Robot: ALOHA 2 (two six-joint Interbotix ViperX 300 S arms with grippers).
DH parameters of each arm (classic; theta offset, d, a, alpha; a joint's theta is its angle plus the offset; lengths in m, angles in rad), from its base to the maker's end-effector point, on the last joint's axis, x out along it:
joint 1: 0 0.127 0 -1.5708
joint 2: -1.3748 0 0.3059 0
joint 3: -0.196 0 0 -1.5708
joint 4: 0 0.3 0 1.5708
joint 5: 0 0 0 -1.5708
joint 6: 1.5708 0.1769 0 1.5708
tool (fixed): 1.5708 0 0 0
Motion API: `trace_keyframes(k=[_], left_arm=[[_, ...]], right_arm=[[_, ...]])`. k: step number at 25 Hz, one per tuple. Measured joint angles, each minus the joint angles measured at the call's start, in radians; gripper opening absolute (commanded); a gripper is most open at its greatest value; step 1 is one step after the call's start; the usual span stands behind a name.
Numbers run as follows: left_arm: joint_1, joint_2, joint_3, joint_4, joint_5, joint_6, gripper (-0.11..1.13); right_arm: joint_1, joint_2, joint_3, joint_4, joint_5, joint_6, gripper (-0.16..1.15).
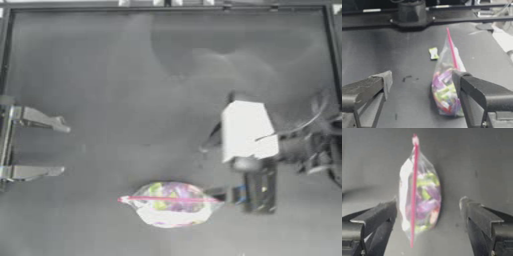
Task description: Put candy in bag
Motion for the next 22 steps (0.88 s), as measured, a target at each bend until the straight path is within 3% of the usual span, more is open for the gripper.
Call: trace_keyframes(k=[22], left_arm=[[0.002, 0.000, 0.014, -0.008, 0.002, -0.002, 1.01]], right_arm=[[0.031, 0.324, -0.319, 0.005, 0.166, 0.003, 1.01]])
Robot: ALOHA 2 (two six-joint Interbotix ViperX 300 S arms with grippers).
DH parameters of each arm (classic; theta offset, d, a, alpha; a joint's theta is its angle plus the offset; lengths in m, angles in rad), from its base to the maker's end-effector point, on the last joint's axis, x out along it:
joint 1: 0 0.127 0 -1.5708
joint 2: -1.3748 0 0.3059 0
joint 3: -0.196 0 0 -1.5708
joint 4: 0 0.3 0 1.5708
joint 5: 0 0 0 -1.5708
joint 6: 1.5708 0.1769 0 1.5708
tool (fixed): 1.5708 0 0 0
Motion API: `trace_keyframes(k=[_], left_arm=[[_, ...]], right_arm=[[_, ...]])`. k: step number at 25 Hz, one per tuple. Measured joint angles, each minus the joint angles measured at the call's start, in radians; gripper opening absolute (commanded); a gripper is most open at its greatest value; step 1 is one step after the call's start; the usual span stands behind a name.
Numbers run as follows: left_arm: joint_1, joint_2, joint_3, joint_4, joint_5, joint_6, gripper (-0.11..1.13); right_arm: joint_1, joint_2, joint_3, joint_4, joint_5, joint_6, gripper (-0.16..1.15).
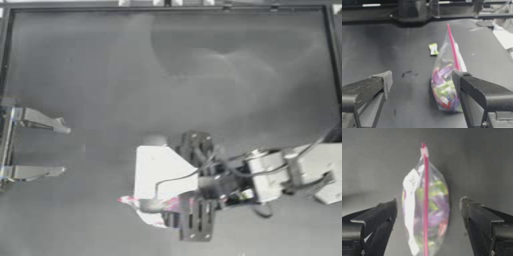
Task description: Put candy in bag
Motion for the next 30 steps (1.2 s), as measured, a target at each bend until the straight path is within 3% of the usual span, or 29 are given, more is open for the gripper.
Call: trace_keyframes(k=[30], left_arm=[[0.000, 0.000, 0.034, -0.020, -0.002, -0.002, 1.01]], right_arm=[[-0.006, 0.288, -0.293, 0.008, 0.124, -0.112, 1.01]])
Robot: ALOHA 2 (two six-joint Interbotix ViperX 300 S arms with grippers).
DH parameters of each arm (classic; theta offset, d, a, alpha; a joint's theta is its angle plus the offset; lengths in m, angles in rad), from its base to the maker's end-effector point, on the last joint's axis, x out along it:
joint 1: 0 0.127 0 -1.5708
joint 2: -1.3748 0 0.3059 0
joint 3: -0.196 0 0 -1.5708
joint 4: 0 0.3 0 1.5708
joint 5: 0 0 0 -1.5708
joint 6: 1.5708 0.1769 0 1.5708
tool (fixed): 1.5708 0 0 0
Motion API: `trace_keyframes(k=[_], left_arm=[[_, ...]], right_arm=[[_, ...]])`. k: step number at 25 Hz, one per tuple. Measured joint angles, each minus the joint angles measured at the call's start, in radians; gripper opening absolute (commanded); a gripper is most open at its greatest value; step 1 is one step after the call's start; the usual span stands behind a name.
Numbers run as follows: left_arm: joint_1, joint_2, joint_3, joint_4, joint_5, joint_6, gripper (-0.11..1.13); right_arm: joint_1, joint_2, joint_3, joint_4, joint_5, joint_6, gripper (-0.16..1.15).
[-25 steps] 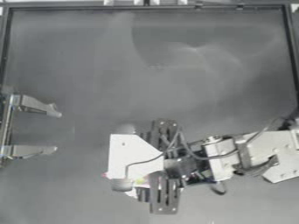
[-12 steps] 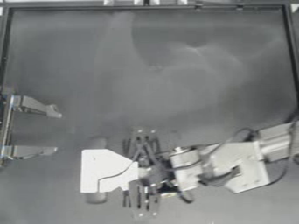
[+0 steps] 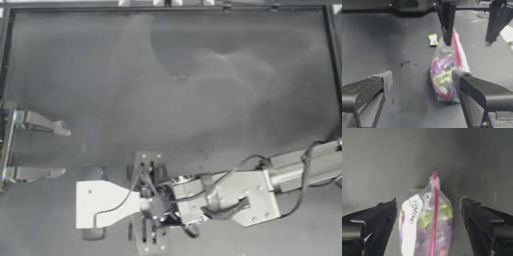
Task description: Put candy in bag
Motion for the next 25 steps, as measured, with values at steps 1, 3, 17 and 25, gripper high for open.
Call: trace_keyframes(k=[1, 3, 17, 25], left_arm=[[0.000, 0.000, 0.000, 0.000, 0.000, 0.000, 1.01], [0.000, 0.000, 0.000, 0.000, 0.000, 0.000, 1.01], [0.002, 0.002, 0.012, 0.000, -0.002, 0.000, 1.01], [0.000, 0.000, 0.014, 0.000, -0.002, 0.000, 1.01]], right_arm=[[0.000, 0.006, -0.008, 0.000, 0.005, -0.002, 1.01], [0.000, 0.018, -0.020, -0.002, 0.015, -0.009, 1.01], [-0.011, 0.075, -0.066, -0.011, 0.026, -0.025, 1.01], [-0.012, 0.101, -0.092, -0.015, 0.035, -0.034, 1.01]])
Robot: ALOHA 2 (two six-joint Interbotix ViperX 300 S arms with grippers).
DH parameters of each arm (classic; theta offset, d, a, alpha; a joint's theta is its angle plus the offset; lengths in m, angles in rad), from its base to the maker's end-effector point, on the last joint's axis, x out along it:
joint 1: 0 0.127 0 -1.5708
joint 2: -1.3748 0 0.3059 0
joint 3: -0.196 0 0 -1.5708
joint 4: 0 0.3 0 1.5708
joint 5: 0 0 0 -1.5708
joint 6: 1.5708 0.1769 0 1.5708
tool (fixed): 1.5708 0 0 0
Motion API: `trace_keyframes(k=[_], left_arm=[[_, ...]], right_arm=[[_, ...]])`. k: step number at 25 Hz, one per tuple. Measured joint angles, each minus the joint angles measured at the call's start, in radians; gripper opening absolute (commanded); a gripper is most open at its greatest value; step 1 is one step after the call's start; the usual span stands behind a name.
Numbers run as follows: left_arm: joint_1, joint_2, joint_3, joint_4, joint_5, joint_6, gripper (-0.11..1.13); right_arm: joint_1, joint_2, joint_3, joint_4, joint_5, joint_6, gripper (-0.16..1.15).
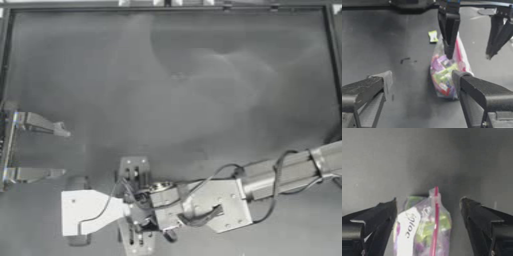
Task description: Put candy in bag
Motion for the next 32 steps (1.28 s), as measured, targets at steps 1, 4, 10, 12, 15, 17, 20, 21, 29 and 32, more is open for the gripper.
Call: trace_keyframes(k=[1, 4, 10, 12, 15, 17, 20, 21, 29, 32], left_arm=[[0.000, 0.000, 0.000, 0.000, 0.000, 0.000, 1.01], [0.000, 0.000, 0.000, 0.000, -0.002, 0.000, 1.01], [0.000, -0.002, 0.005, 0.000, -0.002, 0.000, 1.01], [0.000, -0.002, 0.005, 0.000, -0.002, 0.000, 1.01], [0.002, -0.002, 0.005, 0.000, -0.002, 0.000, 1.01], [0.000, -0.002, 0.005, 0.000, -0.002, 0.000, 1.00], [0.000, -0.003, 0.005, 0.000, -0.002, 0.000, 1.01], [0.000, -0.005, 0.005, 0.000, 0.000, 0.000, 1.01], [0.000, -0.044, 0.021, 0.000, 0.002, 0.000, 1.00], [0.002, -0.057, 0.023, 0.000, 0.002, 0.000, 1.00]], right_arm=[[-0.002, 0.003, -0.003, 0.000, 0.002, 0.000, 1.01], [-0.002, 0.012, -0.005, -0.002, 0.003, -0.002, 1.01], [-0.003, 0.020, -0.017, -0.009, 0.011, -0.005, 1.00], [-0.003, 0.026, -0.023, -0.011, 0.015, -0.008, 0.99], [-0.003, 0.035, -0.032, -0.012, 0.018, -0.008, 0.98], [-0.003, 0.040, -0.035, -0.014, 0.026, -0.012, 0.95], [-0.003, 0.041, -0.035, -0.012, 0.028, -0.014, 0.92], [-0.005, 0.041, -0.035, -0.012, 0.029, -0.014, 0.91], [-0.005, 0.051, -0.038, -0.014, 0.032, -0.017, 0.88], [-0.003, 0.052, -0.044, -0.014, 0.034, -0.017, 0.88]])
